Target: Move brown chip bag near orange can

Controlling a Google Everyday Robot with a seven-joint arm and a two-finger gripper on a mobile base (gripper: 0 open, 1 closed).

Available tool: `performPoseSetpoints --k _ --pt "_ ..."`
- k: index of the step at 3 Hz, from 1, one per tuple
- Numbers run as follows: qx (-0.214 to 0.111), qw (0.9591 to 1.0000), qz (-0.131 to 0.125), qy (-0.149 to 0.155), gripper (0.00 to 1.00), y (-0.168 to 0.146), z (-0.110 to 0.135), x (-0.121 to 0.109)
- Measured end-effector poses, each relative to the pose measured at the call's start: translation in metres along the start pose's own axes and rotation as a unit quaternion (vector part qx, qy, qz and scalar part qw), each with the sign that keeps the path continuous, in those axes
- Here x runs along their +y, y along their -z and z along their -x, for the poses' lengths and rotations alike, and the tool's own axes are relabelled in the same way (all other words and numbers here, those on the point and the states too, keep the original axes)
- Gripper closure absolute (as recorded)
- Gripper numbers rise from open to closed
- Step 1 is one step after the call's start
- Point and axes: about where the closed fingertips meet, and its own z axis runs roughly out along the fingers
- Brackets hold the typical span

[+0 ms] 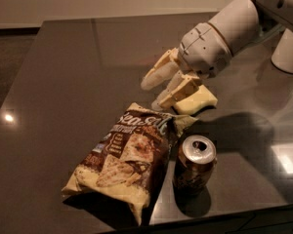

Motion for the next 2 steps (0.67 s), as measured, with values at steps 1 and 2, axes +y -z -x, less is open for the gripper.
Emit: performPoseSetpoints --k 1,2 --pt "-0.001 1.0 -0.004 0.001 0.0 -0.0014 0.0013 -0.0027" --pt "-0.001 1.0 -0.004 0.001 0.0 -0.0014 0.0013 -0.0027"
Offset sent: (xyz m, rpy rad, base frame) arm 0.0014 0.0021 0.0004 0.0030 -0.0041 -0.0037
